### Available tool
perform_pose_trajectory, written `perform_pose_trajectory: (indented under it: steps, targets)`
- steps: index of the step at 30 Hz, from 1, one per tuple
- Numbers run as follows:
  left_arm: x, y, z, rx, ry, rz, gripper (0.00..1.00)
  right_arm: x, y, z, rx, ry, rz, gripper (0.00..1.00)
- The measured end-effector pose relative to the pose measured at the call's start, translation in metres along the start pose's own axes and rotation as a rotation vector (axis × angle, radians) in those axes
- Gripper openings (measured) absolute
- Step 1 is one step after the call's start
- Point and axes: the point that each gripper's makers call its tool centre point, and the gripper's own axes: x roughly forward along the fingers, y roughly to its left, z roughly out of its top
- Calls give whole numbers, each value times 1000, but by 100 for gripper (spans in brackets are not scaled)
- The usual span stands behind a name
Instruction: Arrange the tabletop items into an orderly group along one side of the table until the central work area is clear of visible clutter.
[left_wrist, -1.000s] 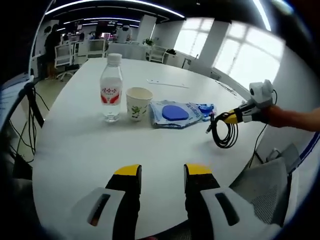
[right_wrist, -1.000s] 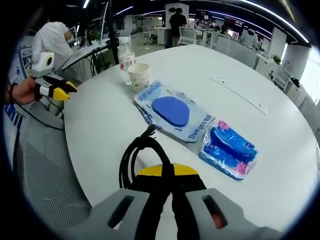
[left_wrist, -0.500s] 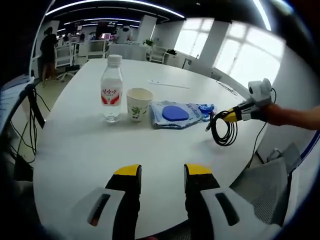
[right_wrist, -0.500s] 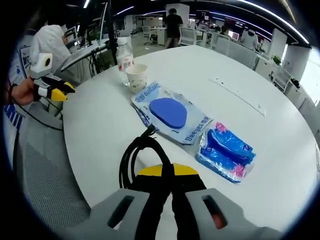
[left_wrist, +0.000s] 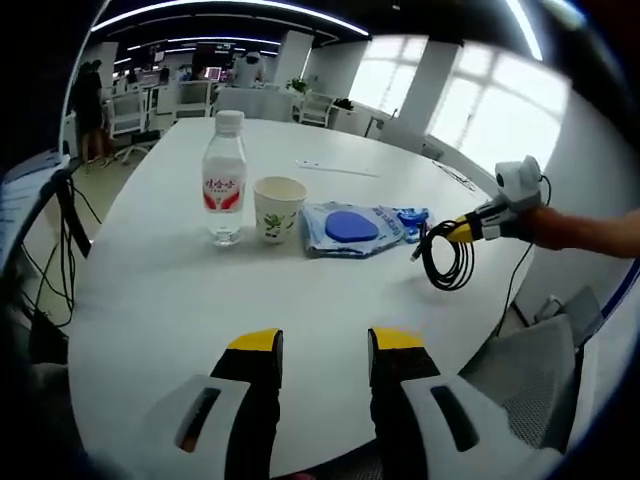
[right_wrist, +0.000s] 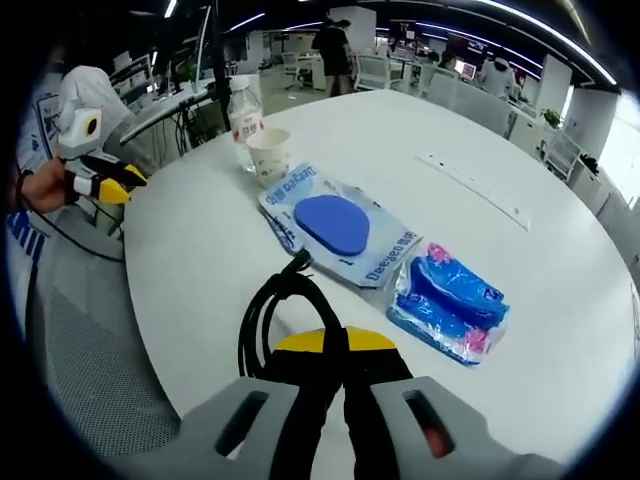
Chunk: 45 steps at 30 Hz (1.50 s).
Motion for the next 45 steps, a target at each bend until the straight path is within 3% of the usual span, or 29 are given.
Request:
perform_pose_trajectory:
  steps: [14,32,45]
  targets:
    - [0,-1,6,6,-6,-1,33,1,-7,-4,20,6,-1,1]
    - [-1,0,1,7,8,0,33,14,-26,-14,152,13,12,2]
    - [0,0,1,1,10,7,33,29,-35,-37,121,100,-2,2]
